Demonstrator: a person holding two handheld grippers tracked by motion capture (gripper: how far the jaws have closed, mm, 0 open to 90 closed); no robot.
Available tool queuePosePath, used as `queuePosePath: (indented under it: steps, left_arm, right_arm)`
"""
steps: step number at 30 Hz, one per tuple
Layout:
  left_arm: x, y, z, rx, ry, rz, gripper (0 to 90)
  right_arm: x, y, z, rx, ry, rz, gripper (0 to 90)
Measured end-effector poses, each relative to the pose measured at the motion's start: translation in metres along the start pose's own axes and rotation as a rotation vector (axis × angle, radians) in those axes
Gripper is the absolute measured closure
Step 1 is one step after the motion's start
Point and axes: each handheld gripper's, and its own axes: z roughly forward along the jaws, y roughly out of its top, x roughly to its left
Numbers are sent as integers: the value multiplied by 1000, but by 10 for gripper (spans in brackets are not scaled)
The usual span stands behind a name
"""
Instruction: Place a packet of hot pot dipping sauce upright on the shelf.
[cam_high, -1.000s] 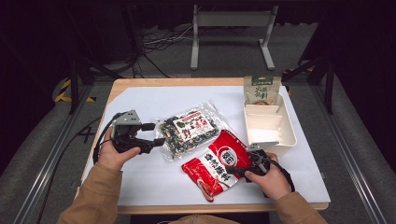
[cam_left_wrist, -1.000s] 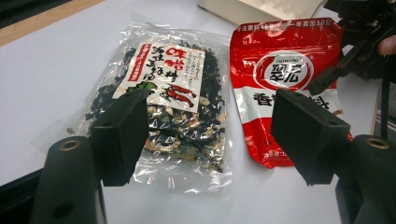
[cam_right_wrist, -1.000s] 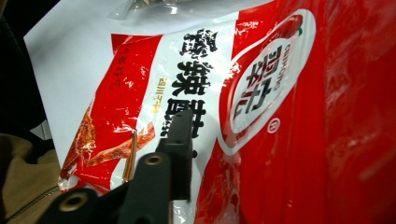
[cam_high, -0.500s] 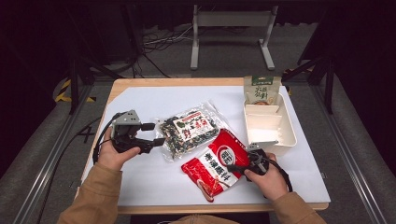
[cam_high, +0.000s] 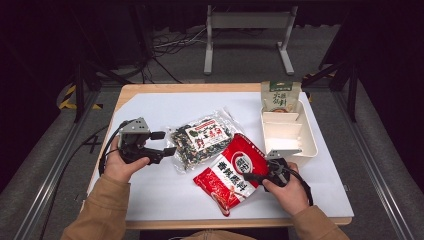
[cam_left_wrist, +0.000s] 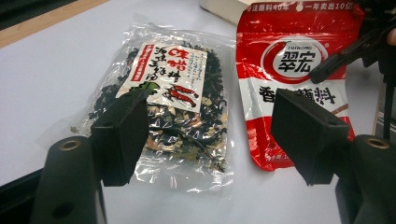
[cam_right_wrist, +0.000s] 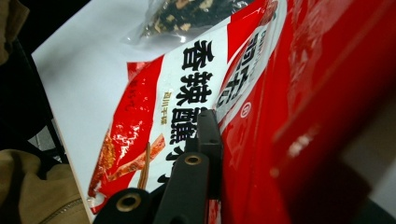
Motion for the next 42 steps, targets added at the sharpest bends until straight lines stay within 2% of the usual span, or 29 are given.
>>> queuePosePath:
  steps: [4,10,15,17,18,21,24,25,30,35,42]
  left_arm:
    - [1,0,-2,-1,12,-4,286]
    - [1,0,-3,1,51,14,266]
    - [4,-2,-4,-6,66,4,254]
    - [6,-2,-5,-7,66,-3,254]
    - [6,-3,-5,-8,66,3,258]
    - [7,-5,-6,1,75,9,259]
    - [7,-6,-7,-4,75,2,258]
    - [8,-6,-8,-5,73,-7,258]
    - [10,-7,-11,-11,84,-6,259]
    - [11,-8,-11,-11,88,-6,259]
    - [13,-11,-12,-19,108,-10,252]
  right_arm:
    - [8,7,-7,-25,5,-27,897]
    - [18,17,-16,-61,2,-69,898]
    - [26,23,-21,-77,-1,-105,898]
    - [31,26,-25,-88,-1,-132,898]
    - [35,29,-27,-96,2,-159,898]
    - [41,33,-30,-100,0,-193,898]
    - [45,36,-32,-98,-15,-219,898]
    - [47,37,-33,-97,-18,-237,898]
    - [58,44,-37,-91,-53,-331,899]
    - [61,49,-42,-92,-67,-374,898]
    - [60,58,-51,-108,-90,-403,899]
